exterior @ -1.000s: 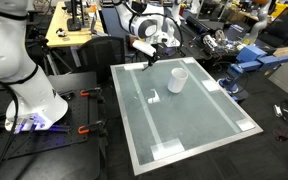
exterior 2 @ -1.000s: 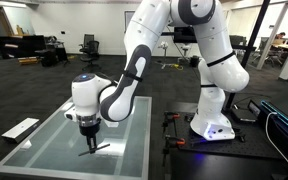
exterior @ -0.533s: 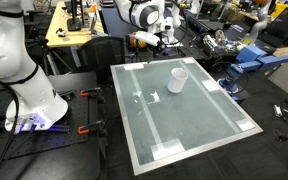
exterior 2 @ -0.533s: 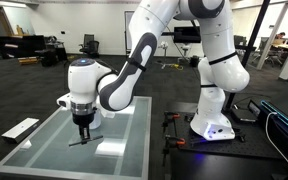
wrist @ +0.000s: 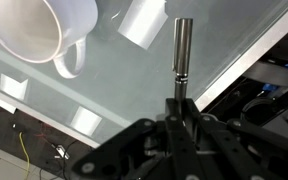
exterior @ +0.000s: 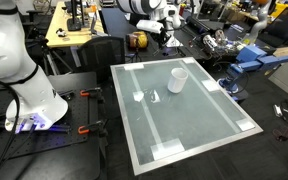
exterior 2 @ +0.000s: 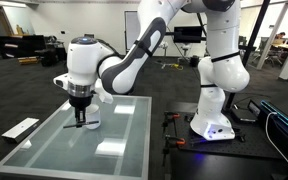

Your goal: Put the pen in the mug

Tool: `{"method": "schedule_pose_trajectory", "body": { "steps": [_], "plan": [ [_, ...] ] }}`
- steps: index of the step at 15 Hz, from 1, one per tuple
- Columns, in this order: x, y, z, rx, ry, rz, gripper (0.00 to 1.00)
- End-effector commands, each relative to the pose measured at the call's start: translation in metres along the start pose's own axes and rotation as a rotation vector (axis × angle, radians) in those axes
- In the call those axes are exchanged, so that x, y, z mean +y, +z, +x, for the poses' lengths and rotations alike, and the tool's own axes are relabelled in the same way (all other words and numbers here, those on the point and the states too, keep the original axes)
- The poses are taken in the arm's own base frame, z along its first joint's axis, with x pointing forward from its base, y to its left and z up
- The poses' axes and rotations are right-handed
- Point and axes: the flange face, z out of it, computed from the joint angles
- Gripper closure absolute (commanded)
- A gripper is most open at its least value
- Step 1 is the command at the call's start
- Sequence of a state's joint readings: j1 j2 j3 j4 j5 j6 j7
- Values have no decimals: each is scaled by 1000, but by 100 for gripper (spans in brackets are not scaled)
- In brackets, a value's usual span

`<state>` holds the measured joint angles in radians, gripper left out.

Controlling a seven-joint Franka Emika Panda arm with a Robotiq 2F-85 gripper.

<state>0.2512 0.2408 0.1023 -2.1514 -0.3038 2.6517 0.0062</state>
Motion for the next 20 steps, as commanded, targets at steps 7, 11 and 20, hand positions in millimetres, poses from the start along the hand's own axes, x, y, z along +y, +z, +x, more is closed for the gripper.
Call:
{"method": "schedule_pose_trajectory", "body": {
  "steps": [7, 11, 20],
  "plan": [
    [0, 4, 1, -10, 15, -35, 97],
    [9, -10, 10, 31, 80, -243, 97],
    [-11, -6, 13, 64, 299, -641, 97]
  ]
}}
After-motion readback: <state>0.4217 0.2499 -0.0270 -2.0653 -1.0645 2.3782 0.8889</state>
